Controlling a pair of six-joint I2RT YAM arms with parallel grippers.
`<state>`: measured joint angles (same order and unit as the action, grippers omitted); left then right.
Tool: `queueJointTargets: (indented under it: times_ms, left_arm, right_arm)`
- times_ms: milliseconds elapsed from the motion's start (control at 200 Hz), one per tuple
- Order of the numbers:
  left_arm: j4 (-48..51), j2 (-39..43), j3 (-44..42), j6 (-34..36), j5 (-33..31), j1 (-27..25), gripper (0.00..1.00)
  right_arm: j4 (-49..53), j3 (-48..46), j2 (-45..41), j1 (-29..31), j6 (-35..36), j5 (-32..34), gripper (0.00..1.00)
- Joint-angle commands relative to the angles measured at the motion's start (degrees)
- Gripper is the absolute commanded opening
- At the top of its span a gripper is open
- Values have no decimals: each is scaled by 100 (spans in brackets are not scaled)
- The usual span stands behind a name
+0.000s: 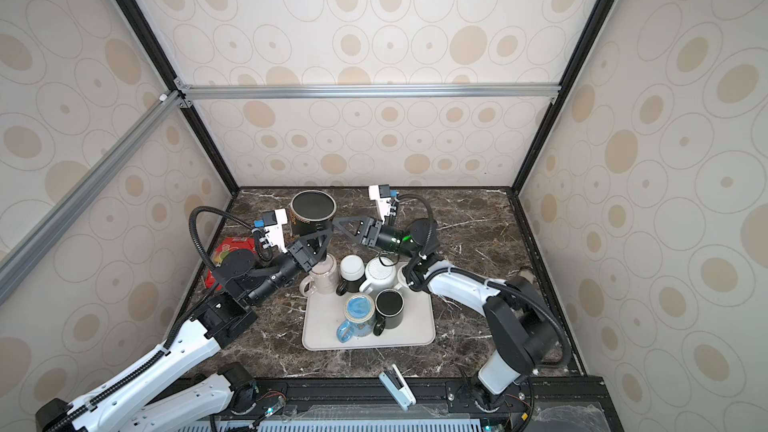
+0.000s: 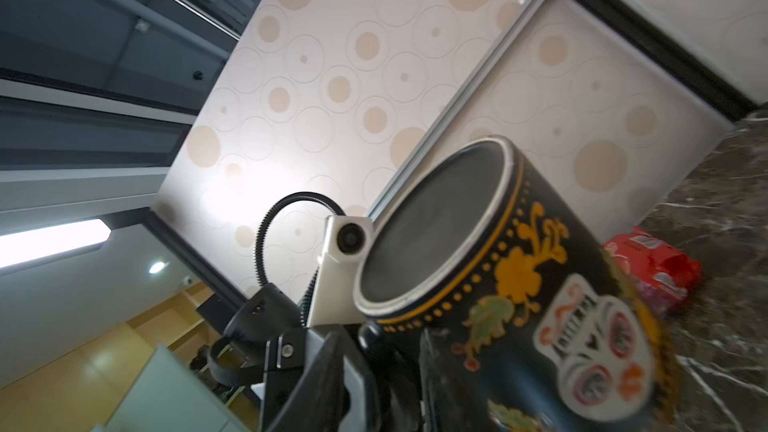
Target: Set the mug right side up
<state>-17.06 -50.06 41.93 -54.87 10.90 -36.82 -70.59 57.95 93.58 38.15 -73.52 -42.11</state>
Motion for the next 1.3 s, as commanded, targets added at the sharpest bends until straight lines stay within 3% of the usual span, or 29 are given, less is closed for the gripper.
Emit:
queueJointTargets:
  times_ms: [0, 195, 420, 610, 740, 1035, 1290]
  left_arm:
    - [-899, 153, 579, 180, 289, 63, 0]
    - [-297, 193, 519, 209, 440, 93, 0]
    - [1500, 932, 100, 311, 237, 67, 0]
    - [2287, 1537, -284, 187, 586, 43, 0]
    - [2269, 1874, -760, -138, 814, -7, 0]
    - [2205, 2583, -1636, -508, 678, -144, 0]
    - [469, 2699, -2840, -1016, 953, -145, 0]
  right_arm:
    - [-940, 271, 64, 28, -646, -303, 36]
    - [1066, 285, -416, 8, 320, -532, 36]
    - [3542, -198, -1451, -9, 1696, -178, 38]
    - [4544, -560, -2113, -6, 2269, 45, 38]
    - [4729, -760, -2317, -9, 2374, 95, 38]
    - [4966, -1005, -2535, 16, 2518, 122, 38]
    - [5167, -1110, -2622, 18, 2609, 177, 38]
